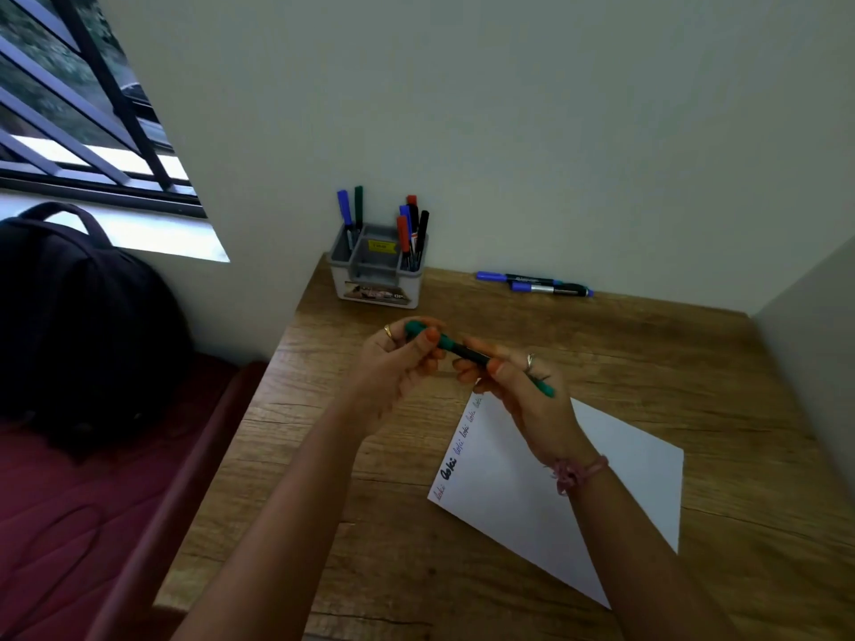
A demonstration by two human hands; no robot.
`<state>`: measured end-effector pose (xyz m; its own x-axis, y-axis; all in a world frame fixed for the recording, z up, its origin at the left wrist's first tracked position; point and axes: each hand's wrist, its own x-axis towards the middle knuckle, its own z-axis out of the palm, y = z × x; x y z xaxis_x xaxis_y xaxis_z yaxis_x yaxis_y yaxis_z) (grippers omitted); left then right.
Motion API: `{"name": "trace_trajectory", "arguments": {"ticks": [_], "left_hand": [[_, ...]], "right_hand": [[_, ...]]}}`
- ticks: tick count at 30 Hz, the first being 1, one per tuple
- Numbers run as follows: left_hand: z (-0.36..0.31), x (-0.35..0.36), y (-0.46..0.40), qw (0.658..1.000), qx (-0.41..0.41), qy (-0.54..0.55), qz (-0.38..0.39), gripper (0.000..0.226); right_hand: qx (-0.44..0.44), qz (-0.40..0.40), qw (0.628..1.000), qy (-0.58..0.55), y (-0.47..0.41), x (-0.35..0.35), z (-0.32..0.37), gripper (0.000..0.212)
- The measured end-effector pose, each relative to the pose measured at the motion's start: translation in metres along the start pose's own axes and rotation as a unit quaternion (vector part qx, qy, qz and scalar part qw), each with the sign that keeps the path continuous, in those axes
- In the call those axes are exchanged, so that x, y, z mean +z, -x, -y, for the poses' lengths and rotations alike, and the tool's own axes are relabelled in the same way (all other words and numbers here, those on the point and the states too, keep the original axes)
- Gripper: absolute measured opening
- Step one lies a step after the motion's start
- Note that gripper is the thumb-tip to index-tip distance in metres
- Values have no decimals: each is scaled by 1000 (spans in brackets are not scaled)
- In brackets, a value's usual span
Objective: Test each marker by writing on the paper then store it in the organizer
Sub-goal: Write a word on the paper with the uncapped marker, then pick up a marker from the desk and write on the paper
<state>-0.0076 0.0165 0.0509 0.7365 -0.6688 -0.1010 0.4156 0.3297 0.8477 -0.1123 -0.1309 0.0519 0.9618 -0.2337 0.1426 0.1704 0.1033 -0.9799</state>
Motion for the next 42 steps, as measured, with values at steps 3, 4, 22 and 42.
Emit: {"name": "trace_trajectory", "arguments": {"ticks": [3,4,22,42], "left_hand": [[-4,4,0,997,4,72,-23,19],[-5,7,-1,995,7,97,-33,21],[-17,15,-17,995,31,58,-75,25],[-136,-85,-124,902,268,-164,-295,25]], "right_hand": [[-6,-66,998,-15,0,16,-2,16],[-7,-103,994,-29,1,22,-4,12],[160,-198,894,-368,-9,54,-20,21],[77,-31,836,542,0,-47,-97,52]]}}
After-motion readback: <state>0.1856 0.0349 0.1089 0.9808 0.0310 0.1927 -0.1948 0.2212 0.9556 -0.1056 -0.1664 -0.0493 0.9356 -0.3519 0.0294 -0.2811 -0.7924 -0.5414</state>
